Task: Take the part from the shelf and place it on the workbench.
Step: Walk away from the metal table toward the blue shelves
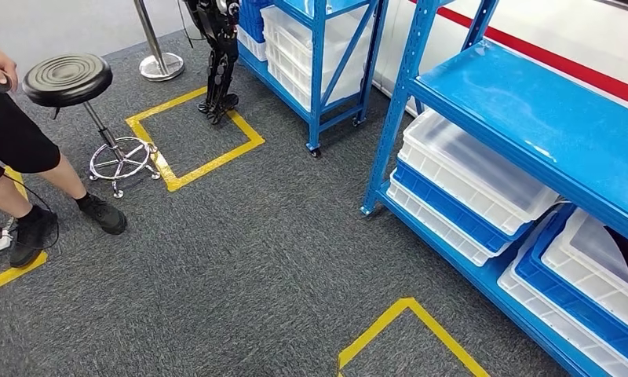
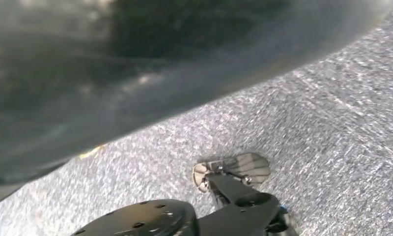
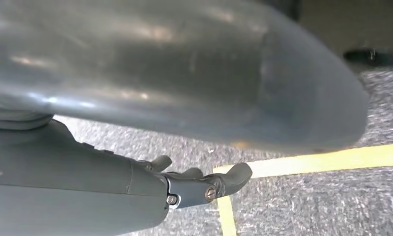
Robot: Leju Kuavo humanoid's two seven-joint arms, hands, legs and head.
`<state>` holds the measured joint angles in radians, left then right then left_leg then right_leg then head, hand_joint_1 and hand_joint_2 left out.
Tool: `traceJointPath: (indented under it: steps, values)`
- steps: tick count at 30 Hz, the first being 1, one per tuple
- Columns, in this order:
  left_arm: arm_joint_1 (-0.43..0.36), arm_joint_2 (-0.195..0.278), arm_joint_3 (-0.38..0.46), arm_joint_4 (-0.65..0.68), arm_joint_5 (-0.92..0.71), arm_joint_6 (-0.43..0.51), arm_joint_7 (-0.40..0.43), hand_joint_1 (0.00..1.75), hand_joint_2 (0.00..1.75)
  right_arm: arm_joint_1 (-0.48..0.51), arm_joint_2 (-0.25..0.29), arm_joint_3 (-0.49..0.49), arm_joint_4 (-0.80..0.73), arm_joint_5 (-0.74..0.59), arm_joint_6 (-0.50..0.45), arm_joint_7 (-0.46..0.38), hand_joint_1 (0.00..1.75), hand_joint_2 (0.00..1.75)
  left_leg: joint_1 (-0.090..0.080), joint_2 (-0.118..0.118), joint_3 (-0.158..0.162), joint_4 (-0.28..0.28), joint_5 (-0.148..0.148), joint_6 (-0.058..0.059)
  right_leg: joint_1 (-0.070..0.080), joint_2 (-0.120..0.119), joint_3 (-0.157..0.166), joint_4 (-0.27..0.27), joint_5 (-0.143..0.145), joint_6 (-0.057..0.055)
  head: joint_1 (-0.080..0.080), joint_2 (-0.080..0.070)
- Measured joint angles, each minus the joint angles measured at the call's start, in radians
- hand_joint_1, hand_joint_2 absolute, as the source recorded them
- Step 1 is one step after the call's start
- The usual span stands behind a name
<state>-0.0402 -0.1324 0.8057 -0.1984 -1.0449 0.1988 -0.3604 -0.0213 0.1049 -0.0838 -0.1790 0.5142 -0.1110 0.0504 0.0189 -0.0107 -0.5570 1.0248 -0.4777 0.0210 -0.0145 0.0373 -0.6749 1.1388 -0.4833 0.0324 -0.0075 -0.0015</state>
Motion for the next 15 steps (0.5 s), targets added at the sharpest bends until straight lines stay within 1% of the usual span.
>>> traceJointPath:
  steps: [1,2,3,4,5,6,7,8,9,10,11,12,13,14,15]
  values:
    - [0.001,0.0,0.0,0.0,0.0,-0.002,0.0,0.0,0.0,-0.002,0.001,0.0,0.0,0.0,0.0,0.0,0.0,0.0,-0.002,0.014,-0.001,0.0,-0.001,0.002,0.0,-0.015,-0.037,0.069,-0.027,-0.003,0.002,0.0]
    - [0.002,0.001,0.0,0.0,0.0,-0.004,0.0,0.0,0.0,-0.003,0.001,-0.001,0.0,0.0,0.0,0.0,0.0,0.0,-0.003,0.029,-0.002,0.0,-0.001,0.003,-0.001,-0.022,-0.067,0.129,-0.048,-0.002,0.003,0.0]
    - [0.002,0.001,0.0,0.0,0.0,-0.006,0.0,0.0,0.0,-0.003,0.002,-0.002,0.0,0.0,0.0,0.0,0.0,0.0,-0.004,0.043,-0.002,0.0,-0.002,0.004,-0.002,-0.025,-0.082,0.159,-0.055,0.002,0.002,0.0]
    - [0.002,0.001,0.0,0.0,0.0,-0.008,0.0,0.0,0.0,-0.001,0.001,-0.003,0.0,0.0,0.0,0.0,0.0,0.0,-0.004,0.056,-0.002,0.0,-0.003,0.004,-0.003,-0.029,-0.074,0.148,-0.047,0.009,0.003,0.0]
    - [0.001,0.001,0.0,0.0,0.0,-0.009,0.001,0.0,0.0,0.0,0.001,-0.004,0.0,0.0,0.0,0.0,0.0,0.0,-0.004,0.068,-0.002,0.0,-0.004,0.002,-0.004,-0.037,-0.044,0.096,-0.028,0.018,0.003,0.0]
    - [0.001,0.001,0.0,0.0,0.0,-0.01,0.002,0.0,0.0,0.0,0.001,-0.005,0.0,0.0,0.0,0.0,0.0,0.0,-0.004,0.079,0.0,0.001,-0.005,0.0,-0.005,-0.058,0.0,0.023,-0.006,0.025,0.004,0.0]
    - [0.001,0.001,0.0,0.0,0.0,-0.011,0.003,0.0,0.0,-0.002,0.001,-0.005,0.0,0.0,0.0,0.0,0.0,0.0,-0.008,0.089,0.003,0.002,-0.009,-0.005,-0.004,-0.085,0.041,-0.044,0.013,0.029,0.005,0.0]
    - [0.002,0.001,0.0,0.0,0.0,-0.011,0.004,0.0,0.0,-0.005,0.001,-0.005,0.0,0.0,0.0,0.0,0.0,0.0,-0.011,0.099,0.006,0.002,-0.013,-0.011,-0.003,-0.106,0.07,-0.092,0.026,0.027,0.004,0.0]
    - [0.002,0.002,0.001,-0.001,0.0,-0.011,0.004,0.0,0.0,-0.007,0.002,-0.006,0.0,0.0,0.0,-0.001,0.0,0.0,-0.014,0.109,0.01,0.002,-0.017,-0.018,-0.001,-0.118,0.083,-0.114,0.032,0.021,0.004,0.0]
    - [0.001,0.003,0.001,-0.001,0.0,-0.011,0.004,0.0,0.0,-0.008,0.002,-0.006,0.0,-0.001,0.0,-0.001,0.0,0.0,-0.015,0.121,0.016,-0.001,-0.02,-0.024,0.002,-0.114,0.082,-0.118,0.034,0.014,0.003,0.0]
    - [0.0,0.003,0.001,-0.001,0.0,-0.011,0.004,0.0,0.0,-0.008,0.002,-0.006,0.0,-0.001,0.0,-0.001,0.0,0.0,-0.013,0.131,0.021,-0.003,-0.022,-0.03,0.003,-0.098,0.082,-0.119,0.037,0.007,0.002,0.0]
    - [-0.002,0.003,0.002,-0.001,0.0,-0.01,0.004,0.0,0.0,-0.007,0.002,-0.006,0.0,-0.001,0.0,-0.001,0.0,0.0,-0.01,0.126,0.025,0.0,-0.027,-0.036,-0.001,-0.085,0.083,-0.121,0.038,0.001,0.002,0.0]
    - [-0.003,0.002,0.002,-0.001,0.0,-0.01,0.004,0.0,0.0,-0.006,0.001,-0.006,0.0,-0.001,0.0,-0.001,0.0,0.0,-0.007,0.107,0.023,0.014,-0.04,-0.041,-0.004,-0.072,0.085,-0.123,0.04,-0.005,0.0,0.0]
    - [-0.002,0.002,0.002,-0.001,0.0,-0.009,0.004,0.0,0.0,-0.005,0.001,-0.007,0.0,-0.001,0.0,-0.001,0.0,0.0,-0.005,0.079,0.01,0.049,-0.065,-0.045,-0.008,-0.061,0.089,-0.124,0.042,-0.013,-0.003,0.0]
    - [-0.001,0.002,0.002,-0.001,0.0,-0.009,0.004,0.0,0.0,-0.004,0.001,-0.007,0.0,0.0,0.0,-0.001,0.0,0.0,-0.003,0.046,-0.016,0.107,-0.098,-0.047,-0.01,-0.049,0.089,-0.125,0.042,-0.018,-0.006,0.0]
